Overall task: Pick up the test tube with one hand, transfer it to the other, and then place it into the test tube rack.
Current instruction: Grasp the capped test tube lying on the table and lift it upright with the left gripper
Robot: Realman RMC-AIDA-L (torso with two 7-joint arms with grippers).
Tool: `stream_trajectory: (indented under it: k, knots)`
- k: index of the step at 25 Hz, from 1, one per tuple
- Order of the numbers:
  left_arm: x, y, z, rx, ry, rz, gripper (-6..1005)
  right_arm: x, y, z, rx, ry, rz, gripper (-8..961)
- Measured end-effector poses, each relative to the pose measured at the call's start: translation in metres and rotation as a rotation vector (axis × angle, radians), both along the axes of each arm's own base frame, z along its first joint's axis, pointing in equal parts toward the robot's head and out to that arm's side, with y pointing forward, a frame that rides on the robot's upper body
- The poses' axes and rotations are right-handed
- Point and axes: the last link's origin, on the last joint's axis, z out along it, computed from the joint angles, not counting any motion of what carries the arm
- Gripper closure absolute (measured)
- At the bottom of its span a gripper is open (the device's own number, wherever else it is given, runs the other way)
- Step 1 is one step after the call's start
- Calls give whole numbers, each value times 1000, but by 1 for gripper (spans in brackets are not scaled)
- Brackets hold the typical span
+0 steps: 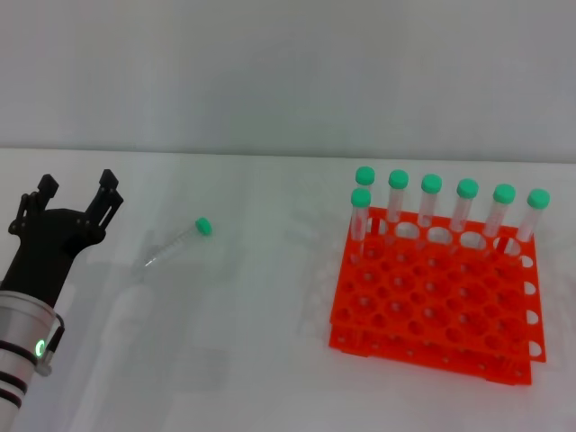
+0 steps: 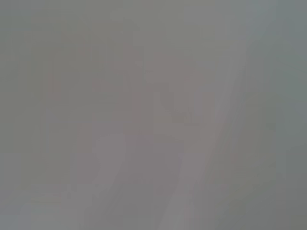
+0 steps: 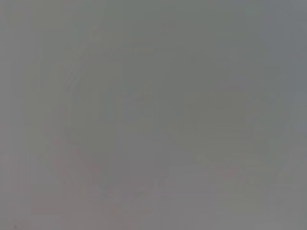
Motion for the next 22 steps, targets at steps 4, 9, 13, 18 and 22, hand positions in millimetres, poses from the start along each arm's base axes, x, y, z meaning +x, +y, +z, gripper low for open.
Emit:
stream_trajectory:
  k: [4, 9, 13, 18, 22]
  knots:
    - [2, 2, -1, -8, 10, -7, 110, 0, 1, 1, 8, 2, -1, 259]
    - [4, 2, -1, 0, 19, -15, 111, -2, 3, 2, 12, 5, 5, 259]
    - [8, 6, 1, 6, 25, -28, 110, -3, 4, 2, 14, 9, 9, 260]
    - [14, 15, 3, 1, 19, -55, 110, -4, 7, 2, 13, 13, 9, 260]
    - [18, 25, 11, -17, -17, -88, 111, -5, 8, 3, 19, 17, 9, 261]
